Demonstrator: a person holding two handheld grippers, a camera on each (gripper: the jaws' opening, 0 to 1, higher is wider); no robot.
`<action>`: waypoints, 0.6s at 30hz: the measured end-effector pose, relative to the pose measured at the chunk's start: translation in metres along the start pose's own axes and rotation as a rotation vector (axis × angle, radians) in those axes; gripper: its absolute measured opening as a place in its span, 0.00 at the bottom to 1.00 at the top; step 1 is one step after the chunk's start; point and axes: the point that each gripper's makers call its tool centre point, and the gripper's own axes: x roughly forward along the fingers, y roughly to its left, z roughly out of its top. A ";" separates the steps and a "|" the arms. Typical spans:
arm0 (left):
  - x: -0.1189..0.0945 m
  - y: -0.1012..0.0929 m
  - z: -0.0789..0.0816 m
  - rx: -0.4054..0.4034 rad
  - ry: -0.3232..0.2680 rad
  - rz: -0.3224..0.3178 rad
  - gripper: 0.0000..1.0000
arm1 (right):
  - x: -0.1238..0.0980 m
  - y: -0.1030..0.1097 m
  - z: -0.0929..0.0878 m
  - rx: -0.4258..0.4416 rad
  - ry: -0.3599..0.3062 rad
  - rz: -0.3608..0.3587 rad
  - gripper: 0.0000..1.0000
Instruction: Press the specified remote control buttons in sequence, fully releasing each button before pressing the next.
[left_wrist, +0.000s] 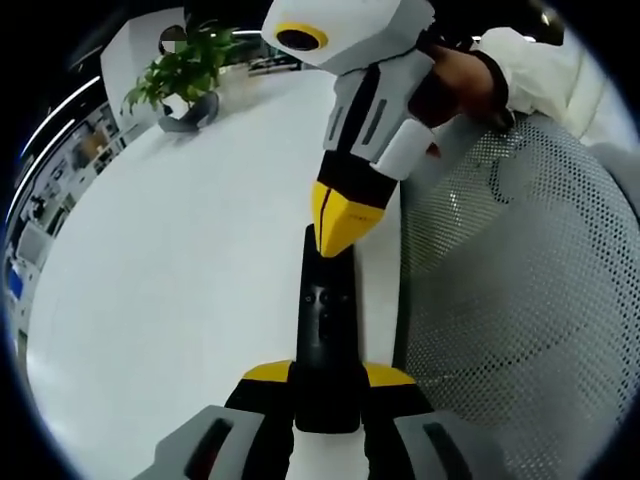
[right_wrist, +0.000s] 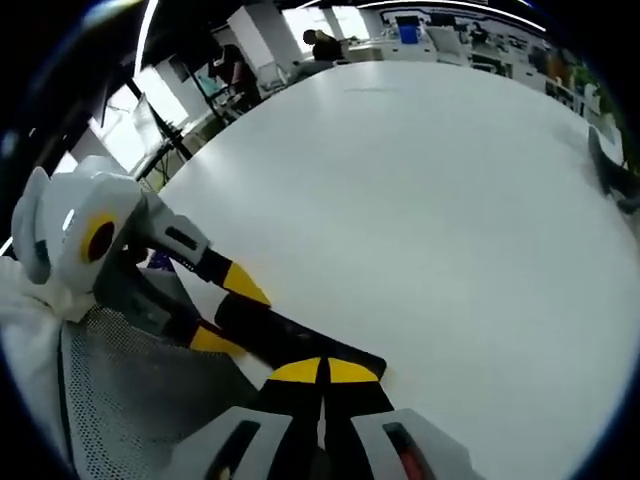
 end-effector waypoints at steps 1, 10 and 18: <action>0.000 0.000 0.000 0.000 -0.002 -0.001 0.24 | 0.000 0.000 0.001 0.005 -0.004 0.003 0.00; 0.003 -0.005 0.005 0.003 -0.003 -0.004 0.24 | 0.000 0.005 0.005 -0.021 -0.031 0.011 0.00; 0.004 -0.006 0.006 0.000 -0.005 -0.004 0.24 | 0.005 0.005 0.003 -0.034 -0.014 0.011 0.00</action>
